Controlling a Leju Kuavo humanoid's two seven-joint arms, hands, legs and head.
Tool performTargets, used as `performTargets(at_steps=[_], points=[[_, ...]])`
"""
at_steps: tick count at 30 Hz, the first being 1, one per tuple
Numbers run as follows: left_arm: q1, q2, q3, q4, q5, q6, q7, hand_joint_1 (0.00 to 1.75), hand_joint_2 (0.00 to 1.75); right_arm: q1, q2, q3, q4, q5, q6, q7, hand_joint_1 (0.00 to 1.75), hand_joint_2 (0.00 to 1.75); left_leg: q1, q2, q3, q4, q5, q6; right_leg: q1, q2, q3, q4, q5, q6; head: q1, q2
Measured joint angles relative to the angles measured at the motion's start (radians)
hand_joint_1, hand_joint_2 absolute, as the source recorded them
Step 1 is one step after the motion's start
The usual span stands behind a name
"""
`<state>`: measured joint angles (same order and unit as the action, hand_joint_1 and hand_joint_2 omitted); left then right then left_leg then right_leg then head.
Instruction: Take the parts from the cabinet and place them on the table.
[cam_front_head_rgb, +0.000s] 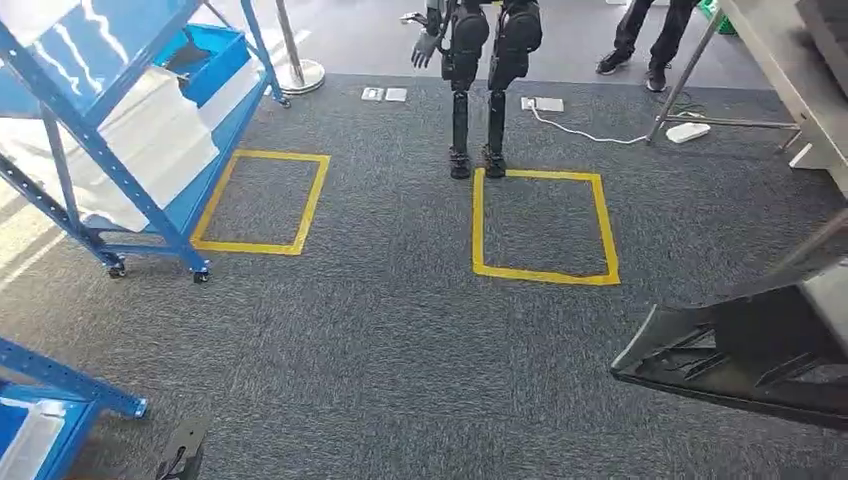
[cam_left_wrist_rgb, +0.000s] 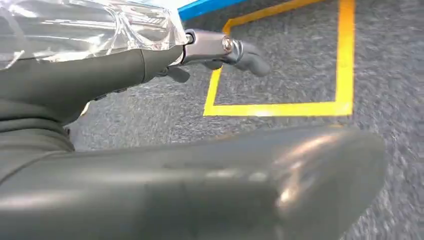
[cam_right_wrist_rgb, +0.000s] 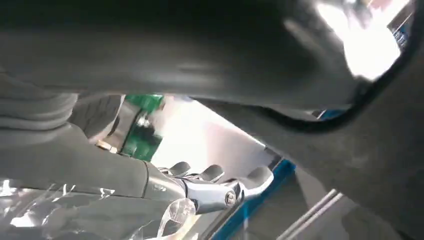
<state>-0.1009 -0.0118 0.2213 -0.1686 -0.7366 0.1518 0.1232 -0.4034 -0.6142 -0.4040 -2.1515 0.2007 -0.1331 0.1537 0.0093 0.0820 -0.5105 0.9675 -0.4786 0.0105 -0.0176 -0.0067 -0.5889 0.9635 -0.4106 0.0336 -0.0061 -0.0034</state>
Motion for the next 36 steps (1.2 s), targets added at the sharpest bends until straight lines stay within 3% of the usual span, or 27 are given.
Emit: performTargets(at_steps=[1,2,4,5,6,8,9,10,12,14,15,16,18,19,20,21,23,24,25,26,29,30,31,32,34,35,36], points=[[0.002,0.000,0.000,0.000,0.003,-0.002,0.004,0.00,0.00,-0.008,-0.001,0.001,0.000,0.011,0.000,0.004,0.00,0.00,0.002,-0.037,-0.026,0.065,-0.039,0.000,0.000,0.008,-0.001,0.000,0.001,-0.006,0.000,0.000],[0.003,0.000,0.002,0.000,0.005,-0.005,0.011,0.00,0.00,-0.015,0.000,0.002,0.000,0.018,0.001,0.010,0.00,0.00,0.001,-0.057,-0.067,0.153,-0.079,0.000,0.001,0.017,-0.002,0.000,0.002,-0.011,-0.002,0.000],[0.007,0.000,0.004,0.000,0.007,-0.014,0.018,0.00,0.00,-0.018,0.002,0.009,0.000,0.018,0.005,0.025,0.00,0.00,-0.002,-0.072,-0.148,0.312,-0.130,0.002,0.006,0.040,-0.002,0.000,0.002,-0.013,-0.002,0.000],[0.007,0.000,0.004,0.000,0.006,-0.017,0.018,0.00,0.00,-0.019,0.003,0.015,0.000,0.018,0.007,0.029,0.00,0.00,-0.003,-0.073,-0.163,0.329,-0.122,0.005,0.010,0.055,-0.002,0.001,0.002,-0.014,-0.002,0.000],[0.007,0.000,0.004,0.000,0.005,-0.020,0.019,0.00,0.00,-0.022,0.005,0.019,0.000,0.018,0.007,0.034,0.00,0.00,-0.004,-0.075,-0.152,0.294,-0.093,0.011,0.011,0.069,-0.002,0.001,0.003,-0.015,-0.002,0.000],[0.006,0.000,0.004,0.000,0.004,-0.023,0.022,0.00,0.00,-0.025,0.005,0.023,0.000,0.018,0.008,0.041,0.00,0.00,-0.008,-0.095,-0.078,0.119,0.000,0.024,0.012,0.094,0.001,0.001,0.003,-0.014,-0.002,0.000],[0.006,0.000,0.004,0.000,0.004,-0.023,0.025,0.00,0.00,-0.025,0.005,0.024,0.000,0.017,0.009,0.047,0.00,0.00,-0.008,-0.138,-0.040,0.033,0.039,0.030,0.010,0.105,0.001,0.000,0.004,-0.014,-0.002,0.000],[0.008,0.000,0.004,0.000,0.004,-0.023,0.030,0.00,0.00,-0.024,0.006,0.024,-0.001,0.011,0.016,0.055,0.00,0.00,-0.009,-0.170,-0.023,-0.006,0.037,0.034,0.016,0.117,-0.003,0.004,0.005,-0.010,-0.002,0.000],[0.008,0.000,0.005,0.000,0.004,-0.022,0.029,0.00,0.00,-0.014,0.008,0.026,-0.001,-0.004,0.028,0.073,0.00,0.00,-0.013,-0.145,-0.024,-0.007,0.038,0.032,0.008,0.139,-0.009,0.001,0.010,-0.002,-0.002,0.000],[0.005,0.000,0.012,0.000,0.004,-0.016,0.024,0.00,0.00,-0.004,0.007,0.026,-0.002,-0.004,0.037,0.082,0.00,0.00,-0.011,-0.121,-0.018,-0.017,0.046,0.042,0.008,0.158,-0.015,-0.004,0.016,0.011,-0.002,0.000],[0.000,0.000,0.013,0.000,0.003,-0.014,0.022,0.00,0.00,0.001,0.007,0.026,-0.003,-0.005,0.037,0.082,0.00,0.00,-0.007,-0.109,-0.017,-0.025,0.051,0.048,0.007,0.102,-0.016,0.008,0.009,0.009,-0.002,0.000],[0.001,0.000,0.018,0.000,0.005,-0.010,0.016,0.00,0.00,0.003,0.007,0.025,-0.002,-0.012,0.037,0.084,0.00,0.00,-0.009,-0.099,-0.014,-0.027,0.052,0.051,0.015,0.044,-0.029,0.039,-0.021,0.012,0.002,0.000],[0.006,0.005,0.024,0.000,0.017,0.000,0.008,0.00,0.00,0.010,0.016,0.027,-0.002,-0.022,0.034,0.066,0.00,0.00,-0.010,-0.075,-0.015,-0.026,0.051,0.053,0.010,0.022,-0.103,0.206,-0.109,0.020,0.003,0.000],[0.007,0.005,0.027,0.000,0.021,0.003,0.008,0.00,0.00,0.018,0.022,0.028,-0.002,-0.022,0.032,0.058,0.00,0.00,-0.010,-0.062,-0.016,-0.025,0.051,0.053,0.007,0.021,-0.143,0.292,-0.137,0.024,0.003,0.000],[0.006,0.008,0.028,0.000,0.022,0.005,0.008,0.00,0.00,0.020,0.027,0.032,-0.002,-0.021,0.031,0.050,0.00,0.00,-0.010,-0.051,-0.017,-0.025,0.050,0.053,0.004,0.020,-0.160,0.328,-0.139,0.027,0.003,0.000],[0.005,0.008,0.029,0.000,0.025,0.006,0.007,0.00,0.00,0.021,0.031,0.037,-0.002,-0.021,0.029,0.045,0.00,0.00,-0.010,-0.038,-0.016,-0.025,0.049,0.052,0.002,0.019,-0.152,0.310,-0.119,0.030,0.003,0.000],[0.003,0.009,0.037,0.000,0.025,0.006,0.007,0.00,0.00,0.021,0.038,0.044,-0.002,-0.021,0.026,0.040,0.00,0.00,-0.008,-0.015,-0.011,-0.025,0.045,0.046,-0.001,-0.003,-0.059,0.137,-0.037,0.032,0.003,0.000],[0.003,0.009,0.039,0.000,0.025,0.006,0.006,0.00,0.00,0.021,0.040,0.045,-0.002,-0.021,0.025,0.040,0.00,0.00,-0.009,-0.008,-0.008,-0.023,0.041,0.041,0.000,-0.045,-0.007,0.041,-0.003,0.033,0.003,0.000],[0.004,0.013,0.040,0.000,0.025,0.007,0.006,0.00,0.00,0.021,0.043,0.046,-0.001,-0.020,0.025,0.039,0.00,0.00,-0.018,0.002,-0.005,-0.021,0.035,0.034,0.012,-0.093,0.014,-0.002,-0.012,0.034,0.004,0.000],[0.003,0.014,0.042,0.000,0.025,0.007,0.006,0.00,0.00,0.021,0.044,0.049,-0.002,-0.020,0.024,0.039,0.00,0.00,-0.020,0.009,-0.005,-0.021,0.032,0.030,0.010,-0.069,0.011,-0.004,-0.005,0.023,0.001,0.000],[0.001,0.018,0.045,0.000,0.025,0.009,0.005,0.00,0.00,0.023,0.048,0.053,-0.002,-0.018,0.022,0.039,0.00,0.00,-0.020,0.044,0.000,-0.022,0.028,0.018,0.013,-0.032,0.001,-0.002,-0.002,0.010,-0.001,0.000],[0.000,0.018,0.045,0.000,0.025,0.009,0.005,0.00,0.00,0.022,0.048,0.053,-0.002,-0.018,0.022,0.038,0.00,0.00,-0.012,0.024,-0.006,-0.013,0.017,0.010,0.006,-0.023,0.003,-0.005,0.002,0.003,-0.001,0.000],[0.000,0.017,0.044,0.000,0.025,0.008,0.005,0.00,0.00,0.021,0.048,0.054,-0.002,-0.018,0.022,0.037,0.00,0.00,-0.009,-0.026,-0.019,0.027,-0.010,0.005,0.007,-0.012,0.003,-0.005,0.002,-0.001,-0.001,0.000],[0.003,0.019,0.045,0.000,0.025,0.009,0.005,0.00,0.00,0.021,0.050,0.057,-0.002,-0.018,0.022,0.037,0.00,0.00,-0.005,-0.052,-0.050,0.099,-0.049,0.002,0.007,-0.004,0.002,-0.004,0.004,-0.009,-0.001,0.000],[0.007,0.021,0.047,0.000,0.024,0.016,-0.001,0.00,0.00,0.022,0.057,0.064,-0.002,-0.027,0.022,0.035,0.00,0.00,-0.006,-0.071,-0.136,0.277,-0.120,-0.003,0.009,0.025,0.000,-0.004,0.005,-0.011,-0.001,0.000],[0.008,0.021,0.050,0.000,0.023,0.025,-0.010,0.00,0.00,0.022,0.061,0.071,-0.002,-0.034,0.022,0.027,0.00,0.00,-0.006,-0.072,-0.168,0.336,-0.134,-0.004,0.010,0.039,-0.002,-0.004,0.006,-0.012,-0.002,0.000],[0.007,0.021,0.050,0.000,0.021,0.029,-0.013,0.00,0.00,0.022,0.065,0.076,-0.002,-0.034,0.021,0.018,0.00,0.00,-0.006,-0.072,-0.174,0.337,-0.118,-0.003,0.010,0.055,-0.002,-0.004,0.006,-0.012,-0.002,0.000]])
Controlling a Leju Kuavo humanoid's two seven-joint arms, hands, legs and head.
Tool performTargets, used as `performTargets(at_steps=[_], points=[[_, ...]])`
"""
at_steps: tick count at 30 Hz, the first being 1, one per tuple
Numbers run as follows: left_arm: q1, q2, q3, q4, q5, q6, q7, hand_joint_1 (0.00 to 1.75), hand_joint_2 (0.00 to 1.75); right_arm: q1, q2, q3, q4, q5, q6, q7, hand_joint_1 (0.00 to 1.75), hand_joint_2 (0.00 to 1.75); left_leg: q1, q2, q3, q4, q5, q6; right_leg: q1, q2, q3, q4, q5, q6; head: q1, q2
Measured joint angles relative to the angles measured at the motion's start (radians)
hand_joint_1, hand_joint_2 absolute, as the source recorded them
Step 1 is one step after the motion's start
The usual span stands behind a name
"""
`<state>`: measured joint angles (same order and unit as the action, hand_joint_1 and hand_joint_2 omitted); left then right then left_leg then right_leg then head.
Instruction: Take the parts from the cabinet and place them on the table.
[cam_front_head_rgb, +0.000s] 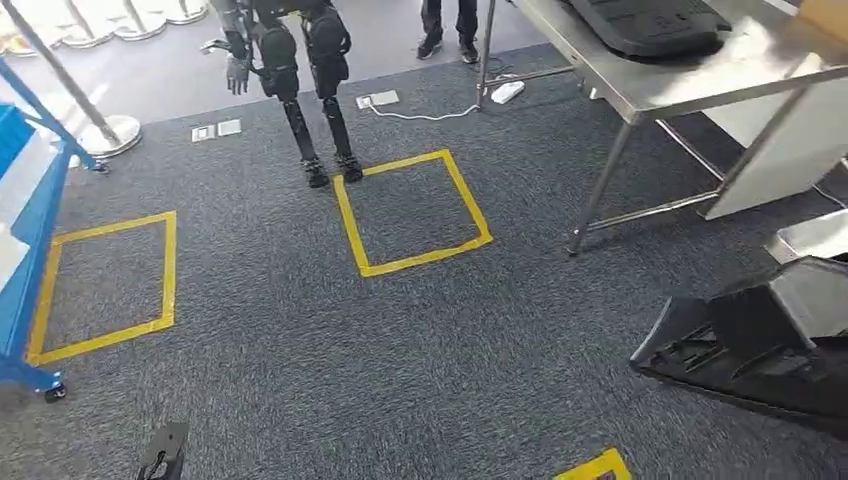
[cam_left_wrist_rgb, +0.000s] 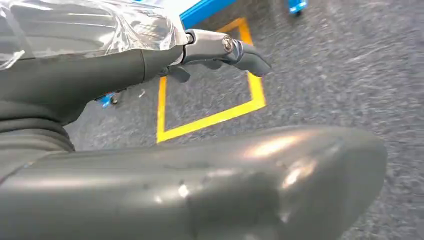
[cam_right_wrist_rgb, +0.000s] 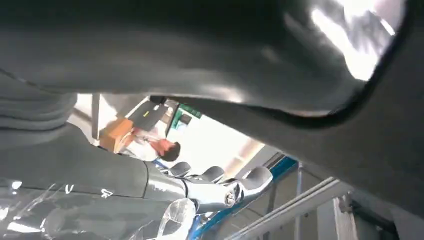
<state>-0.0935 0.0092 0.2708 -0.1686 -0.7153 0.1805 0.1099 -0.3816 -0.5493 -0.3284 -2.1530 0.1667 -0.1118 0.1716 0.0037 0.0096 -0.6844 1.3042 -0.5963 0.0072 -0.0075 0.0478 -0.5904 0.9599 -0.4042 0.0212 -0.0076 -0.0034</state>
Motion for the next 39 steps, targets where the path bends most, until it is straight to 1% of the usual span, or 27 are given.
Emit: performTargets(at_steps=[2,3,4,5,7,9,10,11,12,14,15,16,17,18,19,20,24,26,28,29,30,31,33,34,35,37,39], points=[[-0.002,0.000,0.002,0.000,-0.004,0.009,-0.016,0.00,0.00,0.000,0.020,0.015,-0.001,0.005,-0.010,-0.026,0.00,0.00,0.001,-0.010,0.058,-0.139,0.089,0.006,0.000,0.029,0.002,0.001,0.001,0.001,0.000,0.000],[-0.004,0.002,0.003,0.000,-0.009,0.016,-0.023,0.00,0.00,0.006,0.030,0.024,-0.001,0.005,-0.018,-0.048,0.00,0.00,0.003,-0.031,0.103,-0.234,0.133,0.009,-0.001,0.043,0.003,0.001,0.002,0.003,0.000,0.000],[-0.006,0.003,0.002,0.000,-0.016,0.020,-0.031,0.00,0.00,0.018,0.036,0.025,0.000,-0.005,-0.023,-0.069,0.00,0.00,0.007,-0.082,0.135,-0.312,0.158,0.012,-0.001,0.053,0.000,0.002,0.003,0.006,0.000,0.000],[-0.006,0.003,0.001,0.000,-0.023,0.022,-0.033,0.00,0.00,0.029,0.038,0.024,0.000,-0.014,-0.024,-0.079,0.00,0.00,0.008,-0.089,0.151,-0.345,0.149,0.016,0.005,0.067,-0.007,0.007,0.003,0.010,0.000,0.000],[-0.003,0.004,0.001,0.000,-0.028,0.023,-0.030,0.00,0.00,0.045,0.040,0.024,0.000,-0.024,-0.022,-0.089,0.00,0.00,0.003,-0.071,0.148,-0.337,0.150,0.020,-0.002,0.088,-0.015,0.003,0.011,0.021,0.001,0.000],[-0.008,0.004,0.001,0.000,-0.034,0.023,-0.026,0.00,0.00,0.055,0.042,0.024,0.000,-0.024,-0.019,-0.094,0.00,0.00,0.003,-0.045,0.147,-0.344,0.158,0.034,-0.002,0.110,-0.022,-0.002,0.019,0.032,0.001,0.000],[-0.015,0.007,0.001,0.000,-0.035,0.022,-0.022,0.00,0.00,0.058,0.043,0.024,0.000,-0.025,-0.016,-0.098,0.00,0.00,0.006,-0.034,0.146,-0.348,0.163,0.042,-0.003,0.069,-0.031,0.021,-0.003,0.034,0.002,0.000],[-0.013,0.008,0.001,0.000,-0.035,0.022,-0.019,0.00,0.00,0.058,0.043,0.024,0.000,-0.024,-0.016,-0.098,0.00,0.00,0.005,-0.024,0.146,-0.348,0.163,0.045,0.002,0.022,-0.058,0.084,-0.046,0.037,0.005,0.000],[-0.009,0.009,0.001,0.000,-0.035,0.022,-0.014,0.00,0.00,0.058,0.045,0.024,0.000,-0.023,-0.016,-0.101,0.00,0.00,0.002,-0.011,0.146,-0.348,0.162,0.047,0.003,-0.004,-0.093,0.169,-0.090,0.040,0.005,0.000],[-0.002,0.012,0.001,0.000,-0.034,0.022,-0.011,0.00,0.00,0.067,0.053,0.025,0.000,-0.021,-0.016,-0.103,0.00,0.00,-0.003,0.015,0.145,-0.348,0.161,0.049,-0.001,-0.029,-0.156,0.315,-0.144,0.045,0.006,0.000],[-0.002,0.012,0.002,0.000,-0.032,0.022,-0.011,0.00,0.00,0.069,0.055,0.025,0.000,-0.020,-0.015,-0.104,0.00,0.00,-0.003,0.028,0.145,-0.348,0.160,0.049,-0.001,-0.034,-0.160,0.328,-0.141,0.045,0.006,0.000],[-0.004,0.012,0.002,0.000,-0.032,0.024,-0.014,0.00,0.00,0.067,0.058,0.025,0.000,-0.020,-0.014,-0.105,0.00,0.00,-0.003,0.040,0.146,-0.348,0.160,0.049,-0.001,-0.037,-0.138,0.291,-0.117,0.044,0.006,0.000],[-0.005,0.012,0.001,0.000,-0.031,0.026,-0.018,0.00,0.00,0.065,0.059,0.026,0.000,-0.019,-0.013,-0.108,0.00,0.00,-0.003,0.052,0.147,-0.348,0.158,0.048,-0.001,-0.046,-0.092,0.209,-0.078,0.043,0.006,0.000],[-0.006,0.012,0.001,0.000,-0.031,0.027,-0.019,0.00,0.00,0.063,0.059,0.026,0.000,-0.019,-0.013,-0.110,0.00,0.00,-0.003,0.063,0.150,-0.348,0.156,0.046,0.000,-0.067,-0.037,0.113,-0.039,0.041,0.006,0.000],[-0.006,0.013,0.001,0.000,-0.031,0.029,-0.022,0.00,0.00,0.062,0.061,0.026,0.000,-0.016,-0.012,-0.113,0.00,0.00,-0.007,0.071,0.154,-0.347,0.153,0.042,0.002,-0.117,0.009,0.035,-0.017,0.038,0.006,0.000],[-0.004,0.014,0.002,0.000,-0.031,0.031,-0.026,0.00,0.00,0.058,0.062,0.027,0.000,-0.010,-0.010,-0.117,0.00,0.00,-0.015,0.080,0.152,-0.342,0.148,0.035,0.016,-0.130,0.018,0.006,-0.026,0.036,0.007,0.000],[-0.009,0.018,0.001,0.000,-0.032,0.033,-0.032,0.00,0.00,0.056,0.072,0.030,0.000,0.005,-0.010,-0.127,0.00,0.00,-0.013,0.119,0.158,-0.343,0.141,0.018,0.011,-0.079,0.009,0.004,-0.014,0.008,0.003,0.000],[-0.009,0.020,0.000,0.000,-0.032,0.033,-0.033,0.00,0.00,0.051,0.075,0.034,0.000,0.011,-0.010,-0.130,0.00,0.00,-0.003,0.035,0.128,-0.274,0.094,0.007,0.006,-0.060,0.010,0.003,-0.011,-0.001,0.003,0.000],[-0.005,0.027,0.001,0.000,-0.033,0.033,-0.033,0.00,0.00,0.050,0.084,0.041,0.000,0.013,-0.010,-0.134,0.00,0.00,-0.001,0.006,0.044,-0.096,0.016,0.002,0.006,-0.036,0.008,0.003,-0.011,-0.008,0.002,0.000],[-0.003,0.029,0.002,0.000,-0.033,0.033,-0.033,0.00,0.00,0.050,0.087,0.043,0.001,0.015,-0.010,-0.134,0.00,0.00,-0.001,0.002,0.007,-0.024,-0.003,0.000,0.006,-0.023,0.008,0.003,-0.010,-0.009,0.002,0.000],[-0.003,0.029,0.002,0.000,-0.033,0.033,-0.033,0.00,0.00,0.049,0.089,0.045,0.001,0.017,-0.010,-0.135,0.00,0.00,-0.001,0.001,-0.008,0.000,0.002,0.000,0.006,-0.010,0.008,0.003,-0.010,-0.009,0.002,0.000],[-0.004,0.029,0.001,0.000,-0.033,0.033,-0.034,0.00,0.00,0.048,0.092,0.048,0.001,0.021,-0.010,-0.135,0.00,0.00,-0.001,0.001,0.002,-0.026,0.027,0.001,0.006,0.004,0.009,0.003,-0.010,-0.009,0.002,0.000],[-0.005,0.033,0.001,0.000,-0.033,0.033,-0.040,0.00,0.00,0.040,0.099,0.052,0.001,0.023,-0.011,-0.138,0.00,0.00,0.000,-0.011,0.071,-0.183,0.112,0.007,0.005,0.029,0.013,0.004,-0.009,-0.008,0.002,0.000],[-0.005,0.037,0.001,0.000,-0.033,0.033,-0.045,0.00,0.00,0.032,0.102,0.057,0.002,0.027,-0.013,-0.140,0.00,0.00,0.003,-0.050,0.116,-0.283,0.156,0.011,0.003,0.042,0.013,0.004,-0.009,-0.007,0.002,0.000],[-0.005,0.040,0.001,0.000,-0.033,0.033,-0.050,0.00,0.00,0.026,0.104,0.061,0.002,0.032,-0.015,-0.143,0.00,0.00,0.002,-0.091,0.134,-0.330,0.157,0.015,0.009,0.054,0.008,0.007,-0.007,-0.001,0.002,0.000],[-0.005,0.044,0.001,0.000,-0.032,0.033,-0.051,0.00,0.00,0.021,0.109,0.072,0.002,0.034,-0.016,-0.145,0.00,0.00,0.002,-0.076,0.136,-0.340,0.157,0.018,0.004,0.076,-0.001,0.005,-0.001,0.009,0.003,0.000],[-0.009,0.044,0.002,0.000,-0.032,0.033,-0.051,0.00,0.00,0.019,0.110,0.074,0.002,0.034,-0.017,-0.145,0.00,0.00,0.001,-0.057,0.141,-0.346,0.163,0.033,0.002,0.098,-0.006,-0.001,0.007,0.023,0.003,0.000]])
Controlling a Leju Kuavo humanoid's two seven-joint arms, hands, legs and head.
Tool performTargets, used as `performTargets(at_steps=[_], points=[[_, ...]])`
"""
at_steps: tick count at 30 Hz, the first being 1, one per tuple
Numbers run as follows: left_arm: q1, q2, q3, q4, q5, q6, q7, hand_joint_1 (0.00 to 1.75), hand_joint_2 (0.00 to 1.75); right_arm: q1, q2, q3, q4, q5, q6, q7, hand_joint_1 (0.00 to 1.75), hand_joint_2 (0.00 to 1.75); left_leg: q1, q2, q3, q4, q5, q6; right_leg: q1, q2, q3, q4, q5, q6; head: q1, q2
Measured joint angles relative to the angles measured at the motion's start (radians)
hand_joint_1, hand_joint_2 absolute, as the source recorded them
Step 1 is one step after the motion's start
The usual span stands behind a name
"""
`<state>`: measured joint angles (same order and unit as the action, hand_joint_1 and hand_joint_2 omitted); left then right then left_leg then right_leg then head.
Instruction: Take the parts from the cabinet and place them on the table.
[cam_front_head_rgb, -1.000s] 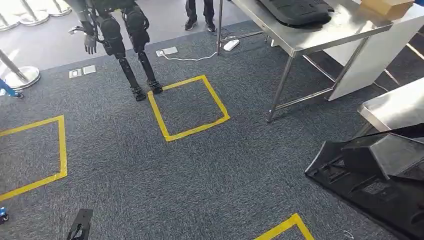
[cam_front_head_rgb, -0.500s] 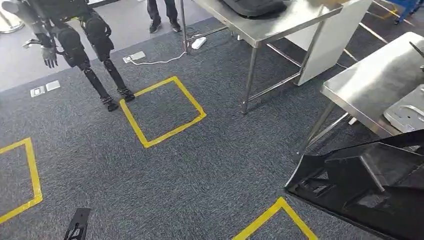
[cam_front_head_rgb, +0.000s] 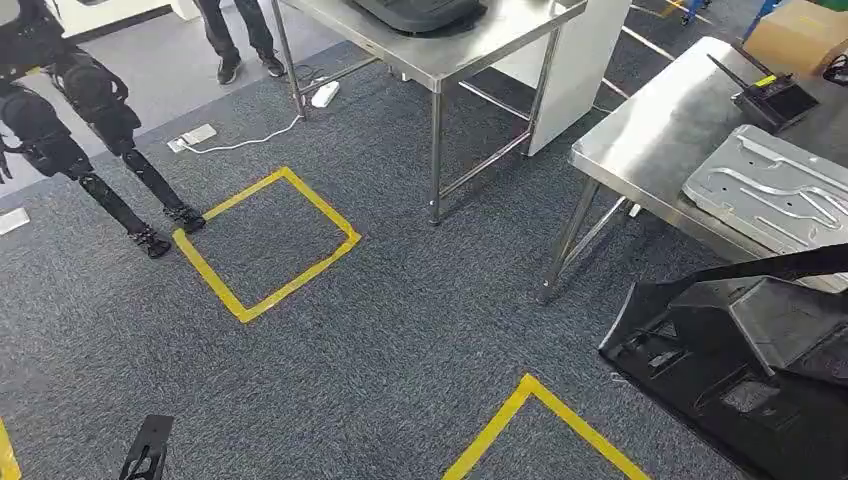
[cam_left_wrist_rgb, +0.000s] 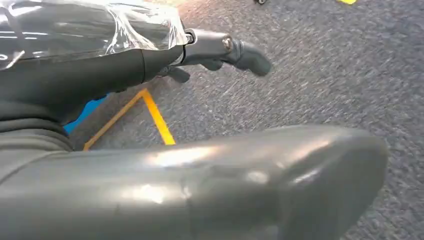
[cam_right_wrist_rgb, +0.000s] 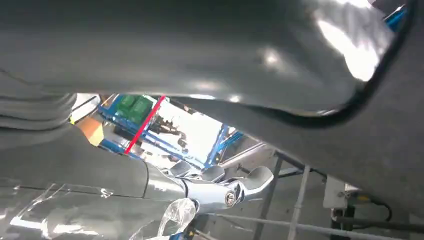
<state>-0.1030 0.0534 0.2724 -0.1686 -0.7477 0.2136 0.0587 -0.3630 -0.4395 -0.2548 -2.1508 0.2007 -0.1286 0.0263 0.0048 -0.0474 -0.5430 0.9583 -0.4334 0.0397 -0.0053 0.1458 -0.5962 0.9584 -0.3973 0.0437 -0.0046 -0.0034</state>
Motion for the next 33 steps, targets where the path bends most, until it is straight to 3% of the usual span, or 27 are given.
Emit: performTargets(at_steps=[1,2,3,5,6,7,8,9,10,11,12,15,16,17,18,19,20,21,22,24,25,26,27,30,31,32,33], points=[[-0.005,0.001,0.000,0.000,0.000,0.000,-0.001,0.00,0.00,-0.002,0.001,0.002,0.000,0.000,0.000,-0.002,0.00,0.00,0.005,0.015,0.001,-0.006,0.007,0.009,-0.003,-0.030,-0.006,0.012,-0.011,0.000,-0.001,0.000],[-0.005,0.002,0.000,0.000,0.000,0.002,-0.004,0.00,0.00,-0.006,0.003,0.005,0.000,0.002,-0.001,-0.003,0.00,0.00,0.003,0.023,0.001,-0.008,0.008,0.011,0.005,-0.087,-0.022,0.052,-0.042,0.006,0.006,0.000],[-0.001,0.002,0.000,0.000,0.000,0.002,-0.007,0.00,0.00,-0.015,0.003,0.008,0.000,0.006,-0.002,-0.003,0.00,0.00,0.003,0.035,0.002,-0.008,0.007,0.018,0.004,-0.114,-0.054,0.127,-0.085,0.011,0.006,0.000],[0.005,0.002,0.000,0.000,0.000,0.002,-0.014,0.00,0.00,-0.016,0.010,0.013,0.001,0.009,-0.005,-0.003,0.00,0.00,0.001,0.059,0.001,-0.007,0.006,0.018,0.000,-0.131,-0.127,0.284,-0.149,0.017,0.007,0.000],[0.005,0.002,0.000,0.000,0.000,0.002,-0.016,0.00,0.00,-0.017,0.011,0.018,0.001,0.010,-0.005,-0.004,0.00,0.00,0.001,0.071,0.000,-0.007,0.005,0.018,-0.002,-0.133,-0.148,0.327,-0.155,0.019,0.007,0.000],[0.004,0.002,0.000,0.000,-0.001,0.002,-0.017,0.00,0.00,-0.020,0.011,0.022,0.001,0.013,-0.005,-0.004,0.00,0.00,0.001,0.084,0.001,-0.007,0.005,0.017,-0.003,-0.134,-0.141,0.314,-0.137,0.020,0.007,0.000],[0.003,0.002,0.000,0.000,-0.001,0.002,-0.018,0.00,0.00,-0.025,0.013,0.024,0.001,0.017,-0.005,-0.003,0.00,0.00,0.001,0.096,0.003,-0.007,0.003,0.016,-0.004,-0.138,-0.110,0.255,-0.101,0.019,0.007,0.000],[0.003,0.002,0.000,0.000,-0.002,0.002,-0.017,0.00,0.00,-0.029,0.013,0.025,0.001,0.018,-0.005,-0.004,0.00,0.00,0.002,0.107,0.005,-0.007,0.001,0.015,-0.003,-0.152,-0.061,0.161,-0.057,0.018,0.007,0.000],[0.003,0.002,0.000,0.000,-0.002,0.002,-0.017,0.00,0.00,-0.034,0.013,0.026,0.001,0.019,-0.006,-0.004,0.00,0.00,0.001,0.115,0.009,-0.007,-0.002,0.011,-0.002,-0.186,-0.011,0.069,-0.021,0.016,0.007,0.000],[0.004,0.003,0.000,0.000,-0.003,0.002,-0.017,0.00,0.00,-0.037,0.013,0.027,0.001,0.022,-0.006,-0.004,0.00,0.00,-0.005,0.124,0.012,-0.006,-0.005,0.007,0.004,-0.241,0.018,0.009,-0.023,0.015,0.007,0.000],[0.003,0.003,0.000,0.000,-0.006,0.001,-0.017,0.00,0.00,-0.040,0.014,0.030,0.001,0.026,-0.008,-0.003,0.00,0.00,-0.011,0.134,0.011,-0.003,-0.010,0.000,0.011,-0.222,0.017,0.003,-0.019,0.001,0.005,0.000],[0.002,0.005,0.000,0.000,-0.006,0.001,-0.013,0.00,0.00,-0.040,0.016,0.035,0.001,0.032,-0.014,-0.003,0.00,0.00,-0.011,0.169,0.015,-0.005,-0.013,-0.012,0.014,-0.186,0.008,0.005,-0.016,-0.014,0.006,0.000],[0.000,0.006,0.000,0.000,-0.006,0.001,-0.013,0.00,0.00,-0.041,0.016,0.035,0.000,0.033,-0.014,-0.002,0.00,0.00,-0.007,0.160,0.010,0.001,-0.022,-0.021,0.005,-0.176,0.011,0.000,-0.011,-0.023,0.005,0.000],[-0.001,0.006,-0.002,0.000,-0.006,0.000,-0.013,0.00,0.00,-0.043,0.016,0.037,0.000,0.035,-0.018,-0.003,0.00,0.00,-0.002,0.115,0.000,0.033,-0.045,-0.027,0.005,-0.166,0.010,0.000,-0.010,-0.027,0.005,0.000],[0.001,0.006,-0.001,0.000,-0.006,0.000,-0.013,0.00,0.00,-0.045,0.016,0.039,0.001,0.037,-0.018,-0.002,0.00,0.00,0.000,0.089,-0.025,0.095,-0.081,-0.029,0.004,-0.159,0.009,0.001,-0.008,-0.033,0.005,0.000],[0.004,0.010,0.000,0.000,-0.006,0.000,-0.011,0.00,0.00,-0.045,0.019,0.045,0.001,0.037,-0.018,-0.002,0.00,0.00,0.000,0.071,-0.068,0.188,-0.123,-0.033,0.004,-0.145,0.009,0.000,-0.007,-0.037,0.005,0.000],[0.006,0.010,0.000,0.000,-0.006,0.000,-0.010,0.00,0.00,-0.045,0.021,0.049,0.001,0.037,-0.018,-0.002,0.00,0.00,0.000,0.063,-0.110,0.273,-0.153,-0.035,0.004,-0.132,0.007,0.001,-0.007,-0.037,0.004,0.000],[0.007,0.010,0.000,0.000,-0.006,0.000,-0.010,0.00,0.00,-0.045,0.022,0.050,0.001,0.037,-0.018,-0.002,0.00,0.00,0.001,0.060,-0.139,0.327,-0.164,-0.036,0.005,-0.117,0.007,0.001,-0.007,-0.038,0.004,0.000],[0.006,0.009,-0.001,0.000,-0.006,-0.001,-0.009,0.00,0.00,-0.045,0.023,0.050,0.001,0.037,-0.018,-0.002,0.00,0.00,0.001,0.059,-0.144,0.330,-0.153,-0.035,0.005,-0.104,0.008,0.001,-0.007,-0.037,0.004,0.000],[0.005,0.010,0.000,0.000,-0.006,-0.001,-0.007,0.00,0.00,-0.045,0.024,0.050,0.001,0.037,-0.018,-0.001,0.00,0.00,0.001,0.053,-0.092,0.211,-0.078,-0.029,0.004,-0.078,0.010,0.002,-0.006,-0.036,0.004,0.000],[0.005,0.011,0.000,0.000,-0.006,-0.001,-0.006,0.00,0.00,-0.045,0.024,0.050,0.001,0.037,-0.018,-0.001,0.00,0.00,0.001,0.034,-0.041,0.099,-0.025,-0.025,0.004,-0.064,0.012,0.002,-0.005,-0.035,0.004,0.000],[0.004,0.011,0.000,0.000,-0.006,-0.001,-0.005,0.00,0.00,-0.045,0.024,0.050,0.001,0.037,-0.018,-0.001,0.00,0.00,0.004,-0.016,-0.011,0.025,-0.004,-0.019,0.002,-0.053,0.010,0.002,-0.004,-0.033,0.004,0.000],[0.005,0.012,0.000,0.000,-0.006,-0.001,-0.003,0.00,0.00,-0.045,0.024,0.050,0.001,0.037,-0.018,-0.001,0.00,0.00,0.007,-0.032,0.003,0.001,-0.009,-0.014,0.009,-0.041,0.003,0.007,-0.003,-0.028,0.004,0.000],[0.004,0.012,0.000,0.000,-0.007,-0.002,0.000,0.00,0.00,-0.045,0.023,0.051,0.001,0.037,-0.018,0.000,0.00,0.00,-0.001,-0.003,0.001,0.004,-0.005,-0.005,-0.004,-0.008,-0.006,-0.003,0.010,-0.009,0.005,0.000],[0.000,0.011,0.000,0.000,-0.007,-0.001,0.000,0.00,0.00,-0.045,0.019,0.051,0.001,0.035,-0.019,0.000,0.00,0.00,0.008,0.011,0.004,-0.007,0.003,0.006,0.001,0.000,-0.008,0.000,0.008,-0.003,0.005,0.000],[-0.004,0.011,0.000,0.000,-0.007,-0.002,0.000,0.00,0.00,-0.044,0.017,0.051,0.001,0.035,-0.020,0.000,0.00,0.00,0.006,0.020,0.006,-0.010,0.006,0.011,0.005,-0.059,-0.017,0.023,-0.012,0.001,0.006,0.000],[-0.003,0.010,0.000,0.000,-0.008,-0.001,0.000,0.00,0.00,-0.047,0.014,0.051,0.001,0.035,-0.020,0.000,0.00,0.00,0.006,0.031,0.005,-0.010,0.005,0.017,0.004,-0.100,-0.041,0.077,-0.048,0.006,0.010,0.000]])
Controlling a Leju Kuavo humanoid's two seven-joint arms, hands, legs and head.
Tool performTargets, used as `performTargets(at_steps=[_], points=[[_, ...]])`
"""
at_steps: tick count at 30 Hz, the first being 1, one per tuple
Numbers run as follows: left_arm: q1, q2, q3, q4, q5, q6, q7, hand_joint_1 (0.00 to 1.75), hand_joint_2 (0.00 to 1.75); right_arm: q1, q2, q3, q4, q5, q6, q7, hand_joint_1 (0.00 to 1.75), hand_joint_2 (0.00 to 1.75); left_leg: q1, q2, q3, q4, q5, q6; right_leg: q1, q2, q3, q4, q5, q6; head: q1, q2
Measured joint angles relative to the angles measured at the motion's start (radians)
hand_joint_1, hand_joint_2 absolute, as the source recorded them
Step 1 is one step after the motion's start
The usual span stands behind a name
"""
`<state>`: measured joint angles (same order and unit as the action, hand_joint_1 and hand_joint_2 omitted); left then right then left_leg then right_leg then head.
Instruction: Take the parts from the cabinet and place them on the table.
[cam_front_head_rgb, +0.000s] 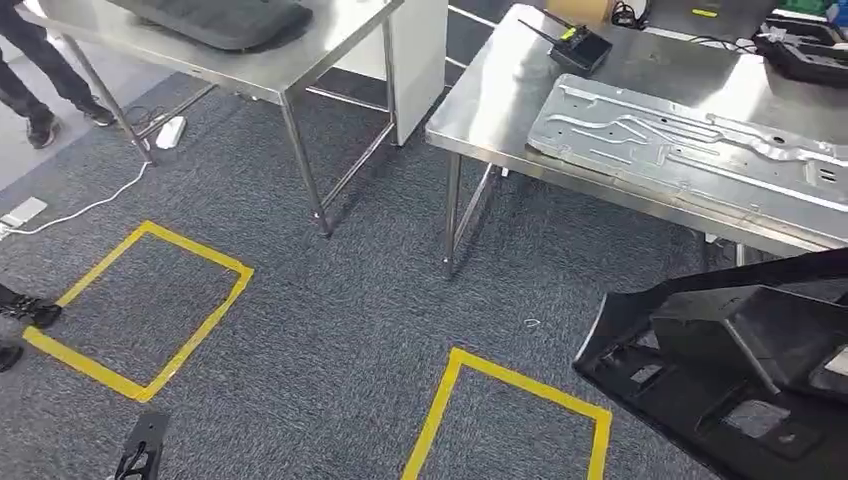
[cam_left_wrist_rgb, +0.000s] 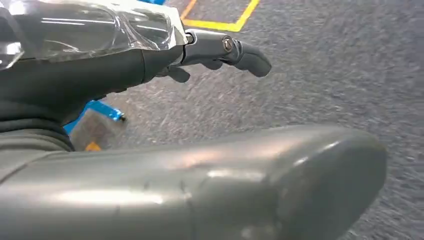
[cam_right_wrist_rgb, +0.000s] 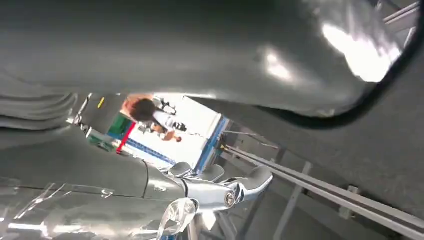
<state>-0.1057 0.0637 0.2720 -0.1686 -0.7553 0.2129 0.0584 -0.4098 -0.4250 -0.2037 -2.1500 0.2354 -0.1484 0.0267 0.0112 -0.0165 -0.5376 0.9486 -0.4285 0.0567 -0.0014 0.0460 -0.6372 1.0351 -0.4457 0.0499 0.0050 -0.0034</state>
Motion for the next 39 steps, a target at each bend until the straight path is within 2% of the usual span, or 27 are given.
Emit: performTargets(at_steps=[2,3,4,5,7,8,9,10,13,14,15,16,18,19,20,21,22,23,24,26,28,29,30,31,33,34,39], points=[[0.009,0.000,0.000,0.000,0.000,0.000,0.000,0.00,0.00,0.003,0.001,0.000,0.000,-0.001,-0.001,0.000,0.00,0.00,0.000,0.026,-0.001,0.000,-0.001,0.003,-0.004,-0.028,-0.078,0.169,-0.079,0.009,0.001,0.000],[0.010,0.000,0.000,0.000,0.000,0.000,0.000,0.00,0.00,0.005,0.001,0.001,0.000,-0.002,-0.001,0.002,0.00,0.00,0.000,0.038,-0.002,0.001,-0.002,0.003,-0.008,-0.031,-0.109,0.235,-0.097,0.013,0.001,0.000],[0.009,0.000,0.000,0.000,0.000,0.000,0.000,0.00,0.00,0.005,0.001,0.001,0.000,-0.003,0.000,0.005,0.00,0.00,0.000,0.051,-0.002,0.001,-0.002,0.003,-0.011,-0.033,-0.116,0.250,-0.091,0.015,0.001,0.000],[0.008,-0.001,0.000,0.000,0.000,-0.001,0.001,0.00,0.00,0.005,0.001,0.000,0.000,-0.006,0.001,0.007,0.00,0.00,0.001,0.063,-0.001,0.001,-0.004,0.001,-0.013,-0.035,-0.100,0.218,-0.067,0.017,0.001,0.000],[0.008,-0.004,0.000,0.000,-0.002,-0.001,0.003,0.00,0.00,0.004,-0.001,0.000,0.000,-0.010,0.003,0.010,0.00,0.00,0.003,0.085,0.005,0.001,-0.008,-0.005,-0.015,-0.058,-0.007,0.046,0.013,0.018,0.001,0.000],[0.008,-0.004,0.000,0.000,-0.003,-0.001,0.003,0.00,0.00,0.004,-0.002,0.000,0.000,-0.013,0.003,0.010,0.00,0.00,0.000,0.093,0.010,0.002,-0.012,-0.010,-0.014,-0.103,0.046,-0.046,0.043,0.017,0.001,0.000],[0.009,-0.005,0.000,0.000,-0.004,-0.001,0.004,0.00,0.00,0.001,-0.003,0.000,0.000,-0.014,0.003,0.010,0.00,0.00,-0.008,0.102,0.011,0.005,-0.018,-0.018,0.001,-0.122,0.060,-0.078,0.033,0.013,0.001,0.000],[0.007,-0.005,0.000,0.000,-0.005,-0.002,0.005,0.00,0.00,0.002,-0.003,0.000,0.000,-0.014,0.003,0.010,0.00,0.00,-0.009,0.109,0.012,0.004,-0.019,-0.022,-0.004,-0.105,0.055,-0.076,0.037,0.002,-0.002,0.000],[0.003,-0.005,0.000,0.000,-0.005,-0.002,0.005,0.00,0.00,0.002,-0.007,0.000,0.000,-0.014,0.005,0.011,0.00,0.00,-0.007,0.144,0.020,0.003,-0.027,-0.037,-0.001,-0.071,0.049,-0.077,0.038,-0.015,-0.002,0.000],[0.002,-0.006,-0.001,0.000,-0.005,-0.002,0.005,0.00,0.00,0.001,-0.008,0.000,0.000,-0.014,0.005,0.012,0.00,0.00,0.000,0.117,0.014,0.015,-0.038,-0.044,-0.008,-0.063,0.051,-0.079,0.041,-0.021,-0.003,0.000],[0.003,-0.007,-0.001,0.000,-0.005,-0.002,0.005,0.00,0.00,0.000,-0.010,0.000,0.000,-0.014,0.005,0.011,0.00,0.00,0.001,0.069,-0.003,0.060,-0.069,-0.048,-0.009,-0.053,0.050,-0.079,0.042,-0.026,-0.003,0.000],[0.006,-0.007,0.000,0.000,-0.006,-0.002,0.005,0.00,0.00,0.000,-0.010,0.000,0.000,-0.015,0.006,0.011,0.00,0.00,0.003,0.042,-0.042,0.147,-0.115,-0.051,-0.009,-0.044,0.049,-0.079,0.043,-0.033,-0.003,0.000],[0.010,-0.007,0.000,0.000,-0.008,-0.002,0.007,0.00,0.00,0.000,-0.008,0.000,0.000,-0.017,0.010,0.012,0.00,0.00,0.002,0.027,-0.123,0.312,-0.176,-0.054,-0.008,-0.019,0.047,-0.078,0.043,-0.033,-0.004,0.000],[0.010,-0.008,0.000,0.000,-0.008,-0.002,0.007,0.00,0.00,0.000,-0.008,0.001,0.000,-0.017,0.010,0.012,0.00,0.00,0.002,0.027,-0.143,0.346,-0.177,-0.054,-0.008,-0.005,0.047,-0.078,0.043,-0.033,-0.004,0.000],[0.010,-0.009,0.000,0.000,-0.008,-0.002,0.007,0.00,0.00,0.000,-0.008,0.001,0.000,-0.017,0.010,0.012,0.00,0.00,0.002,0.027,-0.138,0.328,-0.154,-0.052,-0.008,0.008,0.048,-0.078,0.043,-0.033,-0.004,0.000],[0.009,-0.009,0.000,0.000,-0.008,-0.002,0.007,0.00,0.00,0.000,-0.008,0.001,0.000,-0.017,0.011,0.012,0.00,0.00,0.002,0.025,-0.113,0.268,-0.115,-0.048,-0.008,0.022,0.049,-0.077,0.043,-0.033,-0.004,0.000],[0.008,-0.009,0.000,0.000,-0.008,-0.002,0.007,0.00,0.00,0.000,-0.008,0.001,0.000,-0.017,0.011,0.012,0.00,0.00,0.002,0.015,-0.071,0.170,-0.063,-0.044,-0.009,0.036,0.051,-0.077,0.044,-0.032,-0.004,0.000],[0.008,-0.009,0.000,0.000,-0.008,-0.002,0.007,0.00,0.00,-0.001,-0.009,0.001,0.000,-0.017,0.011,0.012,0.00,0.00,0.003,-0.006,-0.031,0.076,-0.019,-0.038,-0.009,0.043,0.052,-0.077,0.043,-0.031,-0.004,0.000],[0.008,-0.009,0.000,0.000,-0.008,-0.002,0.007,0.00,0.00,-0.001,-0.008,0.000,0.000,-0.017,0.011,0.011,0.00,0.00,0.000,-0.019,-0.018,0.027,-0.013,-0.030,-0.005,0.049,0.051,-0.074,0.043,-0.028,-0.005,0.000],[0.005,-0.010,-0.001,0.000,-0.009,-0.002,0.004,0.00,0.00,-0.001,-0.009,0.001,0.000,-0.011,0.011,0.008,0.00,0.00,0.000,-0.015,-0.015,0.017,-0.014,-0.026,-0.005,0.066,0.041,-0.074,0.046,-0.018,-0.004,0.000],[0.002,-0.011,0.000,0.000,-0.011,-0.004,0.000,0.00,0.00,-0.001,-0.010,0.000,0.000,-0.004,0.009,0.005,0.00,0.00,-0.002,-0.008,-0.008,0.013,-0.010,-0.014,-0.007,0.076,0.041,-0.079,0.049,-0.005,-0.004,0.000],[-0.001,-0.011,0.000,0.000,-0.012,-0.004,-0.003,0.00,0.00,-0.001,-0.014,0.000,0.000,-0.002,0.009,0.005,0.00,0.00,0.004,-0.002,-0.006,0.007,-0.003,-0.005,-0.011,0.056,0.038,-0.070,0.040,-0.003,-0.004,0.000],[-0.002,-0.011,0.000,0.000,-0.011,-0.005,-0.011,0.00,0.00,-0.001,-0.013,0.000,0.000,0.002,0.009,0.005,0.00,0.00,0.003,-0.001,-0.005,0.006,-0.001,-0.001,-0.004,0.009,0.025,-0.037,0.016,0.003,-0.001,0.000],[0.001,-0.011,0.000,0.000,-0.011,-0.005,-0.016,0.00,0.00,-0.003,-0.016,0.000,0.000,0.005,0.009,0.005,0.00,0.00,0.003,0.001,-0.005,0.006,-0.002,0.004,-0.005,-0.018,-0.005,0.034,-0.027,0.009,-0.001,0.000],[0.008,-0.011,0.000,0.000,-0.010,-0.004,-0.020,0.00,0.00,0.000,-0.014,0.000,0.000,0.007,0.008,0.006,0.00,0.00,0.003,0.010,-0.005,0.006,-0.004,0.006,-0.009,-0.031,-0.084,0.203,-0.098,0.016,0.000,0.000],[0.009,-0.011,0.000,0.000,-0.008,-0.003,-0.024,0.00,0.00,0.002,-0.015,0.000,0.000,0.008,0.008,0.006,0.00,0.00,0.003,0.014,-0.006,0.007,-0.004,0.006,-0.012,-0.032,-0.108,0.253,-0.107,0.019,0.000,0.000],[0.009,-0.011,0.000,0.000,-0.007,-0.002,-0.028,0.00,0.00,0.002,-0.014,0.000,0.000,0.010,0.008,0.006,0.00,0.00,0.003,0.016,-0.004,0.007,-0.005,0.006,-0.014,-0.032,-0.108,0.250,-0.096,0.021,0.000,0.000]])
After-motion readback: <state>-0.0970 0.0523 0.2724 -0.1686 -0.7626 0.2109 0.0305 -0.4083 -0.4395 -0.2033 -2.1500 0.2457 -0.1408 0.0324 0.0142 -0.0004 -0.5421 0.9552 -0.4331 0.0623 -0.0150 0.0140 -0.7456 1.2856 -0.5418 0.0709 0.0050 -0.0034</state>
